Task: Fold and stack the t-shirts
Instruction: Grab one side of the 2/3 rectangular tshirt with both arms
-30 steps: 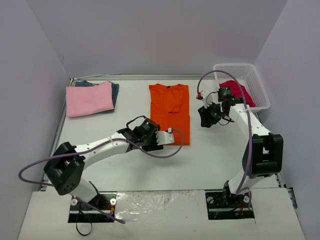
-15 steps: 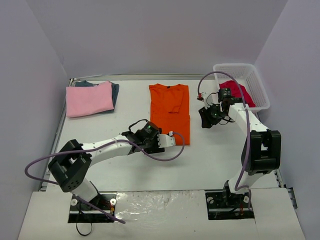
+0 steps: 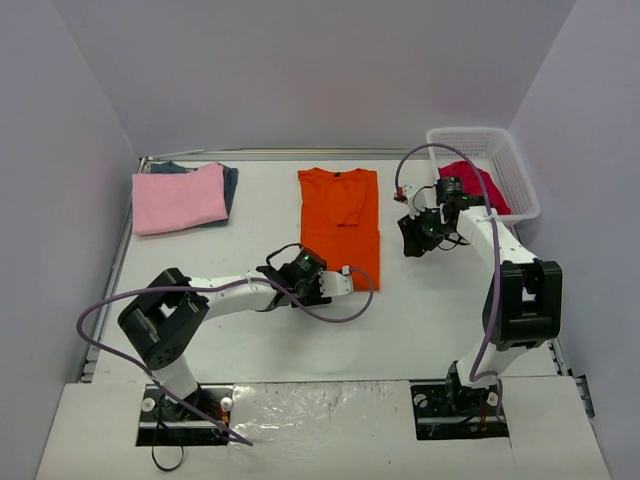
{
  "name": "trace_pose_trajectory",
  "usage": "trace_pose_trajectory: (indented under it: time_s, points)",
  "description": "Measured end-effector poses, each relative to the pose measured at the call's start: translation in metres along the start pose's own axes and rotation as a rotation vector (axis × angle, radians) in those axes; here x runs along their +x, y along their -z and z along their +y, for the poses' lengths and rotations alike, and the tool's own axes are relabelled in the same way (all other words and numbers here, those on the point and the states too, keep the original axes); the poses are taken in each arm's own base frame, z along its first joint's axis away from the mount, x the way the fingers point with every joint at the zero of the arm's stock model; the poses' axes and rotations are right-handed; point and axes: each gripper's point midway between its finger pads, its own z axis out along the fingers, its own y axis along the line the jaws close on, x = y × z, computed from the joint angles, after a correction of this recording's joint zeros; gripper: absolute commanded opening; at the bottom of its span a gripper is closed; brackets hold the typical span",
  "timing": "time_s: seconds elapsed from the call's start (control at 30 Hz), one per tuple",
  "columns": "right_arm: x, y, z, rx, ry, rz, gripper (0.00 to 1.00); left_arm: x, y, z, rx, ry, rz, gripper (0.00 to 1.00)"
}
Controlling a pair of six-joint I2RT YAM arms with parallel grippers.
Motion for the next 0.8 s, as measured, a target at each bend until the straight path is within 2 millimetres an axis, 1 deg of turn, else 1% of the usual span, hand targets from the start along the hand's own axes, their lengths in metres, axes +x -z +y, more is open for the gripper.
trace_pose_trajectory:
  time_s: [0.03, 0.13, 0.17, 0.3, 0.47, 0.5, 0.57, 0.6, 0.63, 0.8]
  points:
    - [0.000, 0.000, 0.000, -0.001, 0.000, 0.001, 0.36, 0.001, -0.001, 0.000, -0.003, 0.000, 0.005, 0.48]
    - [0.001, 0.000, 0.001, -0.003, -0.001, 0.003, 0.36, 0.002, -0.003, 0.002, -0.009, 0.000, 0.016, 0.42]
    - [0.001, 0.000, 0.001, -0.005, 0.000, 0.003, 0.36, 0.002, -0.004, 0.002, -0.010, 0.000, 0.019, 0.38]
    - [0.001, 0.000, 0.002, -0.011, 0.002, 0.003, 0.36, 0.002, -0.009, 0.004, -0.008, 0.004, 0.030, 0.27]
    - [0.002, 0.000, 0.003, -0.013, 0.006, 0.004, 0.36, 0.006, -0.011, 0.009, 0.000, 0.025, 0.046, 0.25]
    - [0.003, 0.000, 0.003, -0.015, 0.007, 0.006, 0.36, 0.007, -0.011, 0.011, 0.001, 0.032, 0.051, 0.24]
    - [0.004, -0.001, 0.004, -0.017, 0.008, 0.008, 0.36, 0.010, -0.011, 0.014, 0.003, 0.043, 0.063, 0.14]
    - [0.004, 0.000, 0.004, -0.017, 0.008, 0.009, 0.36, 0.011, -0.012, 0.015, 0.007, 0.049, 0.068, 0.05]
    - [0.004, 0.000, 0.004, -0.017, 0.009, 0.008, 0.36, 0.012, -0.013, 0.016, 0.015, 0.052, 0.070, 0.03]
    - [0.003, 0.008, 0.009, -0.021, 0.028, -0.001, 0.36, 0.011, -0.012, 0.016, 0.071, 0.080, 0.061, 0.02]
